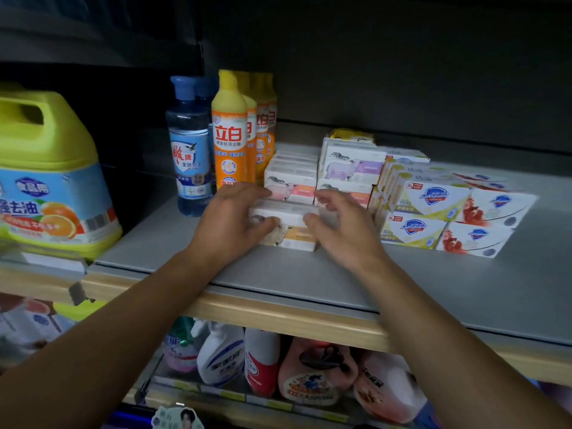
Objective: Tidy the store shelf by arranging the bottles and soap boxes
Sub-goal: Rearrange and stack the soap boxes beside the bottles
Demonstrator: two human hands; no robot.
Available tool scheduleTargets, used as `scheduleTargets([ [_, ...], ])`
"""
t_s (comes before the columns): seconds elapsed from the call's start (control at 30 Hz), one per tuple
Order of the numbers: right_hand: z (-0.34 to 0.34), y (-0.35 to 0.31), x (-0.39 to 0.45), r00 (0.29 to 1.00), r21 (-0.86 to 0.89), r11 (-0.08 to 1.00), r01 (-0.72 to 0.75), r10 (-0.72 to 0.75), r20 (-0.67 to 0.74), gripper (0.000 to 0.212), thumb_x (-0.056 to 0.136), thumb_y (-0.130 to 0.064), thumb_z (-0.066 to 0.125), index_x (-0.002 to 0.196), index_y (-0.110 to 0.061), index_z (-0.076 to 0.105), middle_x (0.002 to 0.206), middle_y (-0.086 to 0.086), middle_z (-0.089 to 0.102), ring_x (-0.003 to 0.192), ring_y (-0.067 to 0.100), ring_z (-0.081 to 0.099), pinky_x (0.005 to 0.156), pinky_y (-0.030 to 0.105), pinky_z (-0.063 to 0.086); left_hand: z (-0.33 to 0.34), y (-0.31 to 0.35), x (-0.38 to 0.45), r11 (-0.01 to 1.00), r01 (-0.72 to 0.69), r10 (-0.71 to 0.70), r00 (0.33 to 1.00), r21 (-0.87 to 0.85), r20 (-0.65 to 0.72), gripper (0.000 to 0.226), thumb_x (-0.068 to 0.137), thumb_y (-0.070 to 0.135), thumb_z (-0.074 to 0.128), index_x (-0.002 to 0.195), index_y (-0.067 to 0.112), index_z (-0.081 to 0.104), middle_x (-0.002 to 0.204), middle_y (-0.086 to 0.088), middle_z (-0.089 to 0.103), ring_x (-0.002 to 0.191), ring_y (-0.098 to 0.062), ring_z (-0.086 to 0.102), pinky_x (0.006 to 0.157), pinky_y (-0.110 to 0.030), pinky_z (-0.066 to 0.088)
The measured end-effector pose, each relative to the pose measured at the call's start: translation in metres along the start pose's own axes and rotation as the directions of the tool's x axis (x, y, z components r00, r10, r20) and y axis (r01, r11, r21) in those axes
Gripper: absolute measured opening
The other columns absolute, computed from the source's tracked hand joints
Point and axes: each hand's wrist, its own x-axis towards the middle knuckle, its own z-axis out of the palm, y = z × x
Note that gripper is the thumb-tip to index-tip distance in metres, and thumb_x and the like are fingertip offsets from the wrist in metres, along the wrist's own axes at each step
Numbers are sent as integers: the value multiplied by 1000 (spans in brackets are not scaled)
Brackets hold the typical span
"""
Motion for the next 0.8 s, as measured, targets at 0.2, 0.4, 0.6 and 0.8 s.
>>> scheduleTargets([
  [0.2,-69,14,17,902,-453,891,32,-221,-371,42,86,-40,56,119,-17,65,119,8,64,112,31,52,98,39,34,17,24,14,964,-195,173,976,180,133,53,75,31,80,122,10,66,117,-10,68,109,-34,58,96,-37,45],
  [0.4,-84,62,16,943,-641,755,-137,-99,-319,47,93,-41,51,132,-15,56,129,10,57,120,34,47,112,48,25,41,28,32,949,-143,91,977,281,191,54,86,45,67,134,21,57,130,-4,62,120,-30,51,102,-43,38],
  [0.6,-67,73,19,872,-588,795,-149,-175,-458,45,90,-37,47,124,-10,61,118,11,59,116,33,49,115,50,20,69,12,62,908,-98,21,981,407,191,53,95,42,55,144,29,43,146,1,49,136,-22,39,118,-45,16],
  [0.8,-68,79,21,868,-567,814,-122,-190,-459,47,91,-41,45,127,-13,59,122,9,58,120,31,47,116,47,16,88,-9,82,904,-36,-44,983,427,176,52,97,35,53,147,27,39,155,-3,36,145,-24,26,120,-47,9],
])
